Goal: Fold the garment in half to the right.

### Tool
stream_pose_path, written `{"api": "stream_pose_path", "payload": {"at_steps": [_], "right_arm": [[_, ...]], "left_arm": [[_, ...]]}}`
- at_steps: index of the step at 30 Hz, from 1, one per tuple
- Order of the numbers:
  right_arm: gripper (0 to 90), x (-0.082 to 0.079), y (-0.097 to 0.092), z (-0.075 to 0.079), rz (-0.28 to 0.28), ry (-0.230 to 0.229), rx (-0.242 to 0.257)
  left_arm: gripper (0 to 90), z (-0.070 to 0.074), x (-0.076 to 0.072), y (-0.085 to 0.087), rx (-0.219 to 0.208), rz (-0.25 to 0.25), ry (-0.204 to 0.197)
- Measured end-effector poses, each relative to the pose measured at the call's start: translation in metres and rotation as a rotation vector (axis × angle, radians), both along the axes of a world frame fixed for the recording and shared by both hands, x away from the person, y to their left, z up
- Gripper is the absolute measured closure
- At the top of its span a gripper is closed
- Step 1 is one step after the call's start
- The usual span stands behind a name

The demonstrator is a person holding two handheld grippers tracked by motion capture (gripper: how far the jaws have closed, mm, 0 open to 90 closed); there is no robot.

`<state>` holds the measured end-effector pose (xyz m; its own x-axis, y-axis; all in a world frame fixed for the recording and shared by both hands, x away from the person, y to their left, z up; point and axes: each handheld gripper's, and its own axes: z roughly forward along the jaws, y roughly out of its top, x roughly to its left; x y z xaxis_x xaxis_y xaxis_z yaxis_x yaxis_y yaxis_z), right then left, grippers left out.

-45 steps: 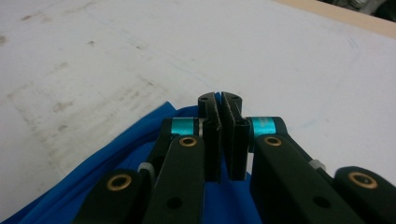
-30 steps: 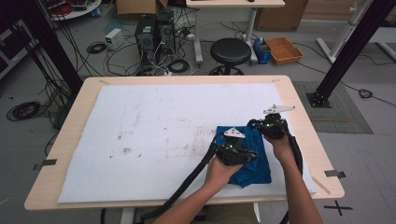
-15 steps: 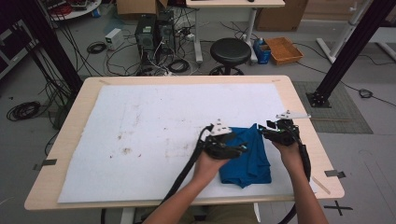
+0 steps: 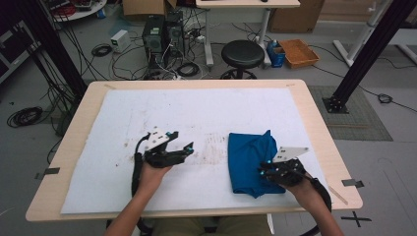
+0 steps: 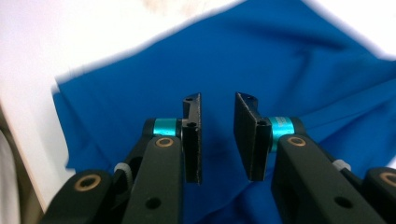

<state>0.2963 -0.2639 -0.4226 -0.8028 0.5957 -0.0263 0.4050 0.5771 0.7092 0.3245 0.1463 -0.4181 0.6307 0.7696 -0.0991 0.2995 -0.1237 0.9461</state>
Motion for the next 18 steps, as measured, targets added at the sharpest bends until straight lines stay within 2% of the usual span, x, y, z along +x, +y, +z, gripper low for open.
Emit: {"api": "stream_pose_path", "payload": {"at_steps": [1,3,4,7,10,12,16,18], "right_arm": [[73.7,-0.001,0.003,-0.004,0.004,0.009,-0.029],[82.4,-0.002,0.006,-0.009,-0.001,0.028,-0.103],[87.8,-0.004,0.005,-0.009,0.002,0.011,-0.131],[89.7,-0.009,-0.002,-0.004,-0.028,0.009,-0.190],[89.7,-0.017,-0.014,-0.001,-0.063,0.000,-0.189],[89.6,-0.021,-0.023,0.001,-0.092,-0.003,-0.197],[88.9,-0.023,-0.042,0.004,-0.177,0.029,-0.199],[87.2,-0.024,-0.049,0.008,-0.211,0.024,-0.202]], "left_arm": [[29.0,-0.002,-0.002,0.008,-0.002,0.011,0.003],[29.0,-0.007,-0.007,0.021,-0.005,0.033,0.012],[29.0,-0.008,-0.008,0.024,-0.005,0.034,0.014],[29.0,-0.008,-0.008,0.030,-0.019,0.038,0.018],[29.0,-0.006,-0.009,0.029,-0.039,0.034,0.009],[29.0,-0.007,-0.009,0.028,-0.032,0.024,0.011],[29.0,-0.009,-0.009,0.030,-0.037,0.026,0.022],[29.0,-0.009,-0.008,0.032,-0.046,0.032,0.025]]}}
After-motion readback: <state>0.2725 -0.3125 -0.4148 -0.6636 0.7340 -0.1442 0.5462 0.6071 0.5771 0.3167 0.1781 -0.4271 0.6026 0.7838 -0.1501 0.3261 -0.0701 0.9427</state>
